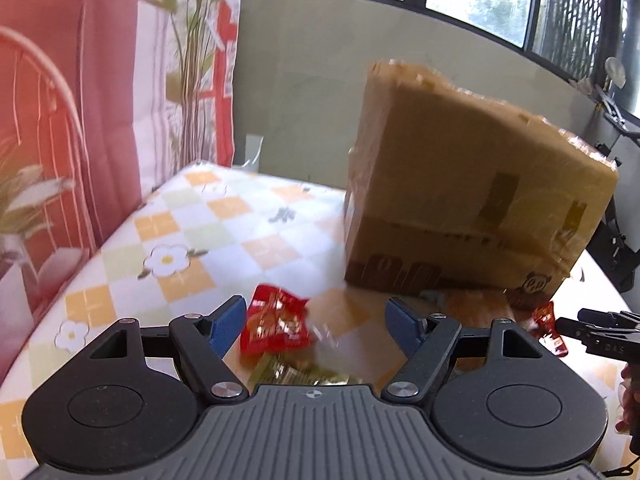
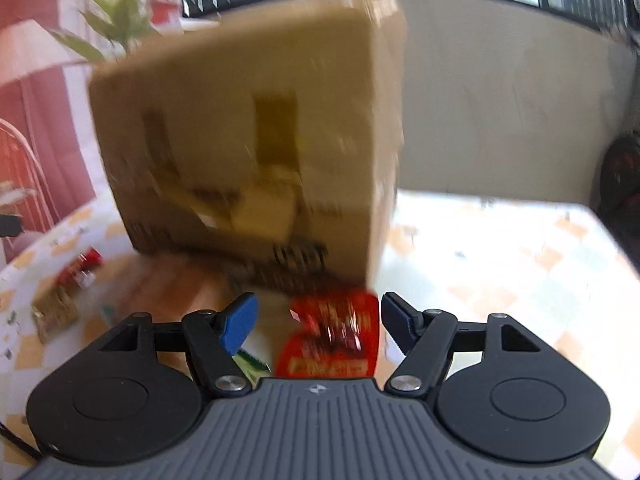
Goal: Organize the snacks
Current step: 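Grasp the red spicy snack bag with the right tool while the left tool grasps a red packet, then carry both red snacks into the lined box and open both tools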
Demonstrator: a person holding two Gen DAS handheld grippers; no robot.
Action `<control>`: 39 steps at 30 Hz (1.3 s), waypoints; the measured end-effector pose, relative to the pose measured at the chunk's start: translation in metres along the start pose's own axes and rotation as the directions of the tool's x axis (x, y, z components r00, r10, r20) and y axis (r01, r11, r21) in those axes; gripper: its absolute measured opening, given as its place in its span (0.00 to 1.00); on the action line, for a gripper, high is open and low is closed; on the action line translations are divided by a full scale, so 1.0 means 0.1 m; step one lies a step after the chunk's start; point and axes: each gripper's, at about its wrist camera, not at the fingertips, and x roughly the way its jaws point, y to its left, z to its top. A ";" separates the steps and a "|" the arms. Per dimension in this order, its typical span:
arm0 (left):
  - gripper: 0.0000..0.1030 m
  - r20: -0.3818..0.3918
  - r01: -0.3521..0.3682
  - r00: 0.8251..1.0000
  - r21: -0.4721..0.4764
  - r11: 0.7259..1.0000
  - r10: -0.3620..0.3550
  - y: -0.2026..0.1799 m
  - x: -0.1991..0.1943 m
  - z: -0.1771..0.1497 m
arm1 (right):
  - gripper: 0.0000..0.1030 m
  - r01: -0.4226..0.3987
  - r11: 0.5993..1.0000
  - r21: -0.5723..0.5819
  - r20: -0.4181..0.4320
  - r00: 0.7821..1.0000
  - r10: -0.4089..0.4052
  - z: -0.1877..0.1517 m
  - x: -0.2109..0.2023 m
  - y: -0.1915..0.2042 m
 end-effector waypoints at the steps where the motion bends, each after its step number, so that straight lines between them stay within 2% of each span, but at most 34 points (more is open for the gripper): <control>1: 0.76 -0.004 -0.005 1.000 0.001 1.000 0.005 -0.01 0.00 -0.03 | 0.69 0.009 1.000 0.006 -0.014 1.000 -0.009 -0.02 0.07 -0.01; 4: 0.76 -0.018 -0.012 1.000 0.000 1.000 0.012 0.00 0.04 -0.08 | 0.74 0.048 0.999 0.011 -0.037 0.998 -0.048 -0.05 0.21 -0.05; 9: 0.76 -0.044 -0.015 0.999 -0.006 1.000 0.015 0.00 0.10 -0.14 | 0.74 0.060 0.998 0.018 -0.066 0.996 -0.059 -0.01 0.41 -0.06; 11: 0.76 -0.053 -0.020 0.998 0.000 1.000 0.020 -0.02 0.11 -0.18 | 0.72 0.075 0.997 0.006 -0.076 0.994 -0.074 0.00 0.46 -0.06; 14: 0.76 -0.061 -0.027 0.998 0.004 1.000 0.027 0.00 0.14 -0.20 | 0.64 0.090 0.996 -0.005 -0.070 0.994 -0.090 -0.04 0.44 -0.07; 22: 0.76 -0.081 -0.036 0.996 0.017 0.999 0.038 0.13 0.45 -0.05 | 0.51 0.057 0.998 -0.006 -0.020 0.998 -0.057 -0.19 0.29 -0.07; 27: 0.75 -0.105 -0.043 0.994 -0.013 0.999 0.041 0.24 0.74 0.05 | 0.50 0.049 0.999 -0.008 -0.011 0.999 -0.049 -0.22 0.24 -0.06; 32: 0.71 -0.137 -0.083 0.987 -0.023 0.996 0.079 0.31 1.00 0.06 | 0.50 0.049 0.999 0.001 -0.007 0.999 -0.049 -0.20 0.28 -0.06; 36: 0.70 -0.161 -0.094 0.982 0.000 0.996 0.093 0.31 1.12 0.04 | 0.50 0.049 0.999 -0.001 -0.008 0.999 -0.049 -0.20 0.28 -0.05; 39: 0.68 -0.149 -0.105 0.983 0.037 0.994 0.110 0.26 1.14 0.00 | 0.50 0.048 0.999 0.001 -0.008 0.999 -0.048 -0.19 0.27 -0.05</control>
